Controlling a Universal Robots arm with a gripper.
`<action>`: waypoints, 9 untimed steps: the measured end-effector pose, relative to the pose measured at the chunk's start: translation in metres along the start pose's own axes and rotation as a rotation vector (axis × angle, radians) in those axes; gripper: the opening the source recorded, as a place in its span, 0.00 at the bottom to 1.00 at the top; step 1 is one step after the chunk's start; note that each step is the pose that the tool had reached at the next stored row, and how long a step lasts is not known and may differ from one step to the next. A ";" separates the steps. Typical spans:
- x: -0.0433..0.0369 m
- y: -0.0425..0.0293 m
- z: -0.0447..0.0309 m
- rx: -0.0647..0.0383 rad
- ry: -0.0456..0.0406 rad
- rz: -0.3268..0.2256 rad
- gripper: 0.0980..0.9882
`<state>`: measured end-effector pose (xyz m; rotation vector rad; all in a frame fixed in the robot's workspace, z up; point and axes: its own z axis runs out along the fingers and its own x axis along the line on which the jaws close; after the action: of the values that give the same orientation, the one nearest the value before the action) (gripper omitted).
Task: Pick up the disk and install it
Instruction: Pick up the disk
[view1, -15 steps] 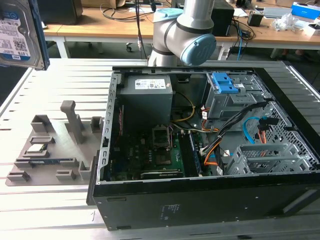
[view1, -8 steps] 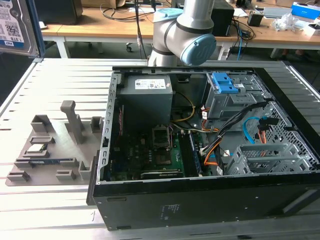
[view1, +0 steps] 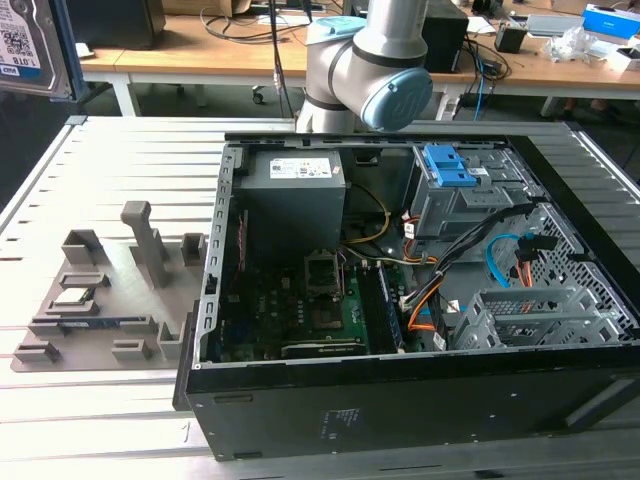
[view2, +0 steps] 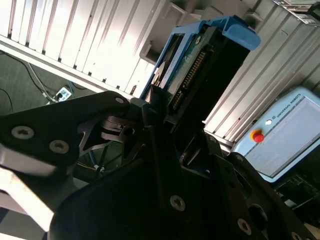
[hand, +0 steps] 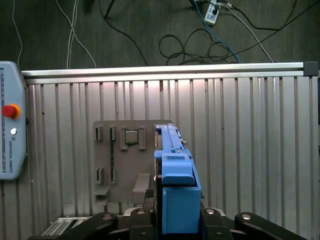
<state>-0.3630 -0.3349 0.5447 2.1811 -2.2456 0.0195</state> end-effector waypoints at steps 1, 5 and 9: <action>0.0000 0.0000 -0.0002 0.000 0.0001 0.000 0.30; 0.0000 0.0000 -0.0004 0.000 0.0001 0.000 0.30; 0.0000 0.0000 -0.0007 0.000 0.0001 0.000 0.30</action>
<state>-0.3630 -0.3350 0.5453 2.1811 -2.2454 0.0194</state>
